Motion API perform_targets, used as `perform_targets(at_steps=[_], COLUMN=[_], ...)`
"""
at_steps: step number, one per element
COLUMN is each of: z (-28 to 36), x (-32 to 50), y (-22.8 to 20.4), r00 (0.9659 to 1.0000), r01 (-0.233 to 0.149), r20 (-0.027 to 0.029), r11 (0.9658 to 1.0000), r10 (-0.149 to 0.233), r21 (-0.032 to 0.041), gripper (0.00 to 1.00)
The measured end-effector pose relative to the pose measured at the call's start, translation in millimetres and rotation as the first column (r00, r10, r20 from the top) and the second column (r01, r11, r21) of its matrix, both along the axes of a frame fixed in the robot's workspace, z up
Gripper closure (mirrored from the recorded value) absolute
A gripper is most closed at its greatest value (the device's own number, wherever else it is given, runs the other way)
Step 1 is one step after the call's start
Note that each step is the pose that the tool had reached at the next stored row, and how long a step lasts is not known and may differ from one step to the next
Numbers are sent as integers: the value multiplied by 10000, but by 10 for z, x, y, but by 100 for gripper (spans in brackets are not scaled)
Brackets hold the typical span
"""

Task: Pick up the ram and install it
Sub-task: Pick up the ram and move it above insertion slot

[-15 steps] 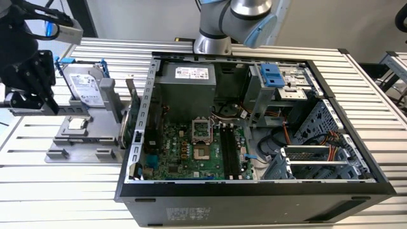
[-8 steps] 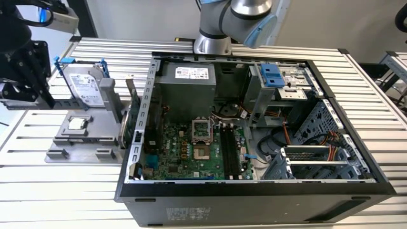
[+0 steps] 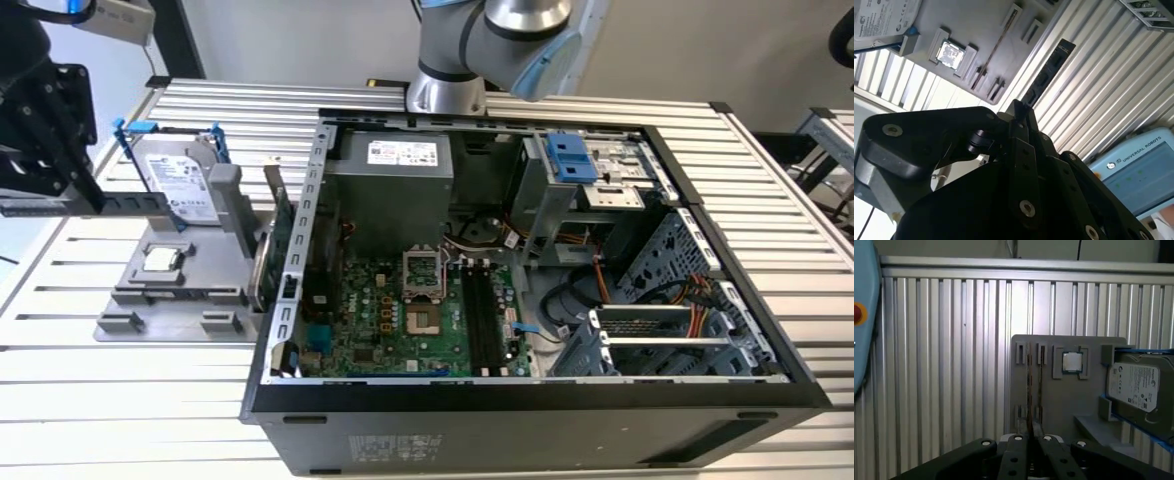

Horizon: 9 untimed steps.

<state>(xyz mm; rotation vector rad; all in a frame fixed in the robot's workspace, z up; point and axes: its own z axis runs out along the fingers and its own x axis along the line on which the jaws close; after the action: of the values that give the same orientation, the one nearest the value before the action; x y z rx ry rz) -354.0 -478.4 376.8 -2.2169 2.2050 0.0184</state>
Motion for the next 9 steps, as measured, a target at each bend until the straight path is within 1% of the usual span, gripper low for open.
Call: perform_targets(at_steps=[5, 9], z=[92, 128], x=[0, 0], y=[0, 0], r00=[10000, 10000], r01=[0, 0], r20=[1, 1], r11=[10000, 10000], r10=[0, 0], r21=[1, 1], gripper=[100, 100])
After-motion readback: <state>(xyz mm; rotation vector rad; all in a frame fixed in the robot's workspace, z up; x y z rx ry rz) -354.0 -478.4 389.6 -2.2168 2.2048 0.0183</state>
